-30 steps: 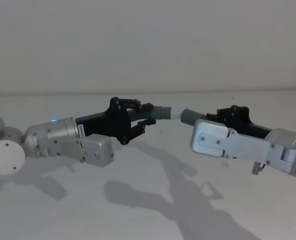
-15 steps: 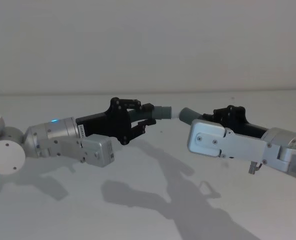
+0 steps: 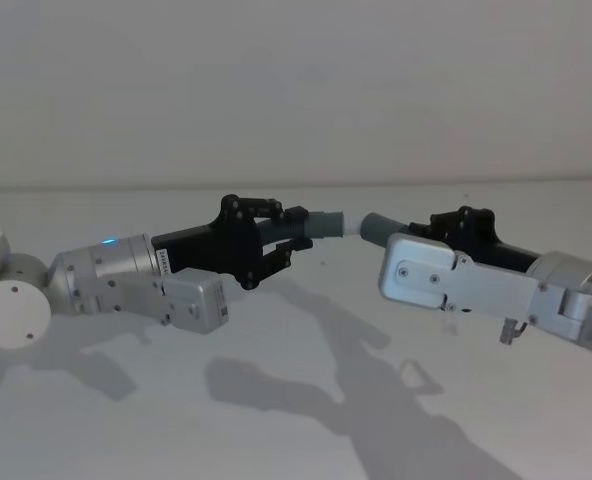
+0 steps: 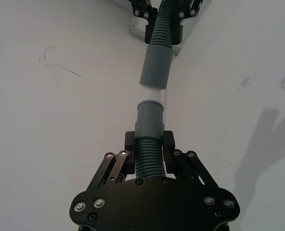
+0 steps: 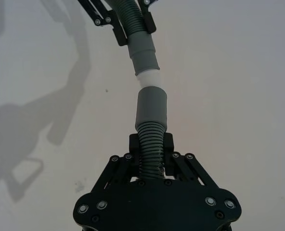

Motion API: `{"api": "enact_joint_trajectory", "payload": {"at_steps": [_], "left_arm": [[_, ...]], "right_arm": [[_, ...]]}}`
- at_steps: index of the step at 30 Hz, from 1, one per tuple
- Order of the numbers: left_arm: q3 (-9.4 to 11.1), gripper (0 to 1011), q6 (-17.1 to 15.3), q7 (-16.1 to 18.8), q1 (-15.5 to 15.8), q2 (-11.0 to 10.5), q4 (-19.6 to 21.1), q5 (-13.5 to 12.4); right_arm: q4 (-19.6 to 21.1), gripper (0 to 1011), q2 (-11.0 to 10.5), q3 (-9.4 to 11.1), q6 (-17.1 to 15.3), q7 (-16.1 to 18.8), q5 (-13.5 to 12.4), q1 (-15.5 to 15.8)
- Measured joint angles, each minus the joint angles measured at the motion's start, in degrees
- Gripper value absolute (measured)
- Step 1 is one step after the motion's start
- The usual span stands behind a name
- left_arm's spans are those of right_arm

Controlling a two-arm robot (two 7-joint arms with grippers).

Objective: Use both hands to pick up one end of the pipe from the table, align the ends, and insert them.

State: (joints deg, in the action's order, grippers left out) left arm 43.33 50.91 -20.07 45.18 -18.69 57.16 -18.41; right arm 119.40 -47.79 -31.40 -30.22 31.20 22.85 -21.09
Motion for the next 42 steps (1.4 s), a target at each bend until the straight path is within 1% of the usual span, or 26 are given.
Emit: {"api": "enact_joint_trajectory", "payload": {"at_steps": [9,14,34,42], "left_arm": [[-0.01,302,0.01,0.01,0.0,0.01,0.0,0.0],[0.0,302,0.01,0.01,0.0,0.0,0.0,0.0],[0.0,302,-0.02,0.0,0.0,0.0,-0.01,-0.02],[0.0,302,-0.02,0.0,0.0,0.0,-0.01,-0.01]], "right_arm": [[-0.03,244,0.16,1.49,0.85,-0.93,-0.08,0.8],[-0.44,244,0.38,1.89,1.31,-1.14,-0.09,0.9],[-3.39,244,1.74,2.01,3.54,0.22,-0.09,0.31],[-3.96,244,2.39,2.75,4.35,0.41,-0.49,0.66]]}}
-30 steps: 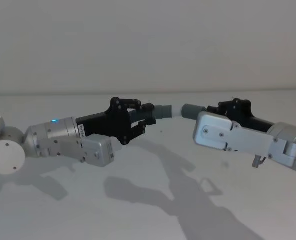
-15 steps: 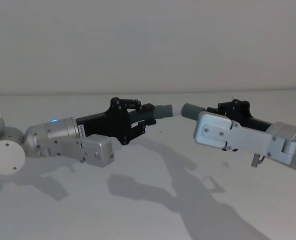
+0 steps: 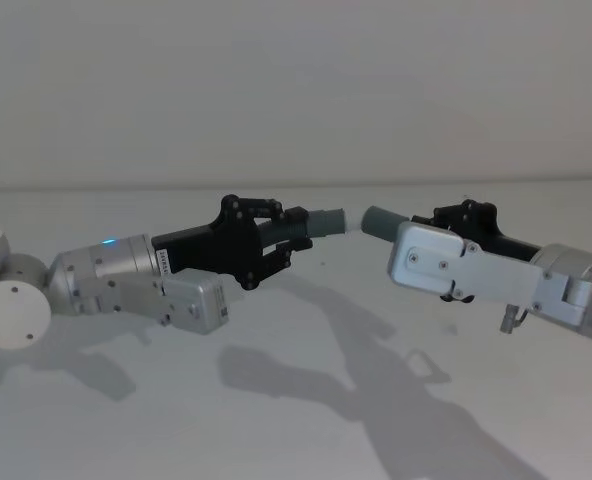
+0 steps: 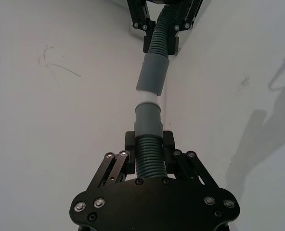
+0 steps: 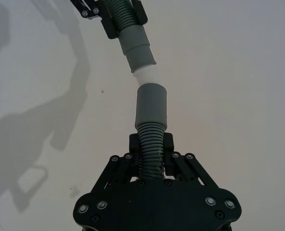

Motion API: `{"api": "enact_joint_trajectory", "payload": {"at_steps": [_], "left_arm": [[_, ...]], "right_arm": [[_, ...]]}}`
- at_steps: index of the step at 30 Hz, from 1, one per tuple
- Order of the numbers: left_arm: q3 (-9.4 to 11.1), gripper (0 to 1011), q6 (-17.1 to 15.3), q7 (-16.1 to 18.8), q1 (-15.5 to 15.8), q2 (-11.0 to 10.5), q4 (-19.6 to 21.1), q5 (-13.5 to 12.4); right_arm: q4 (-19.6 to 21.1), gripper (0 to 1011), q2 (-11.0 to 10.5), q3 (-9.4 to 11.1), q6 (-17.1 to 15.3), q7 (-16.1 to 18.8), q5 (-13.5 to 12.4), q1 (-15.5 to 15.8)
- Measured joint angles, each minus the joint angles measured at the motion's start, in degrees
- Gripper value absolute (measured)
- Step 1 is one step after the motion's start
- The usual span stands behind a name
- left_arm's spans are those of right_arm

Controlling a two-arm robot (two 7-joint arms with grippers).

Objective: Use both hands to pick up one end of the pipe from the table, align the ends, and insert them.

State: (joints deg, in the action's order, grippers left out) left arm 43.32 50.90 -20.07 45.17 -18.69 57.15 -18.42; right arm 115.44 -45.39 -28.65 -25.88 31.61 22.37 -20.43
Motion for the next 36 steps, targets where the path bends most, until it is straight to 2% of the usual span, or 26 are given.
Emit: {"api": "enact_joint_trajectory", "payload": {"at_steps": [16,36], "left_arm": [[-0.01,302,0.0,0.01,0.0,0.0,0.0,0.01],[-0.01,302,0.01,0.0,0.0,0.0,0.0,0.0]], "right_arm": [[-0.69,244,1.97,3.29,0.57,0.32,-3.97,1.6],[-0.91,244,2.71,4.5,0.7,0.55,-5.5,2.17]]}}
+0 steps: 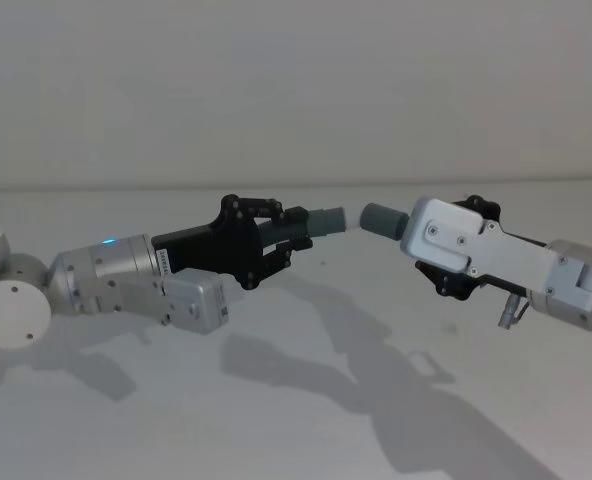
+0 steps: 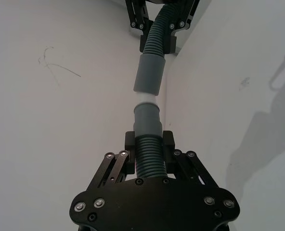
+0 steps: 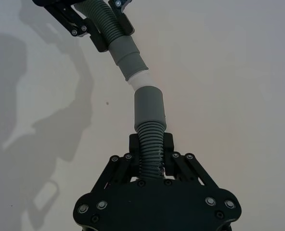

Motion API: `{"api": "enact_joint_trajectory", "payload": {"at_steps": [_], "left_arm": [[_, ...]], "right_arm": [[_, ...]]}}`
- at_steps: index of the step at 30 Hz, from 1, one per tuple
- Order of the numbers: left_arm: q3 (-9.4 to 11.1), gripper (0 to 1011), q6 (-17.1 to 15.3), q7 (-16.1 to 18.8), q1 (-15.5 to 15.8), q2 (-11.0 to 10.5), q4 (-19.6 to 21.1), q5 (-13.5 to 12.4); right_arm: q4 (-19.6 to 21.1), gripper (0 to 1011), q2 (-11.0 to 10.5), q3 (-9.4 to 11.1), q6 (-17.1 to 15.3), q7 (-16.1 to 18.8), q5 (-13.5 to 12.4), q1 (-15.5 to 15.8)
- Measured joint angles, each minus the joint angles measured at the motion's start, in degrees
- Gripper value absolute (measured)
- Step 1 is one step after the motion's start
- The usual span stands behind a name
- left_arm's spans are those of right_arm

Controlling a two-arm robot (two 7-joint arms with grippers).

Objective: Use both hands to pick up one end of the pipe from the table, align the ends, and insert them.

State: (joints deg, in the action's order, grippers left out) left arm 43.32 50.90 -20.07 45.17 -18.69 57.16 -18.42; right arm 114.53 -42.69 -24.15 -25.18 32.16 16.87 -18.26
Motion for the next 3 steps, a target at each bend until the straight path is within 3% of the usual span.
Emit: {"api": "enact_joint_trajectory", "payload": {"at_steps": [3], "left_arm": [[0.0,302,0.0,0.0,0.0,0.0,0.0,0.0]], "right_arm": [[-0.02,244,0.04,0.06,0.0,0.01,-0.08,0.03]]}}
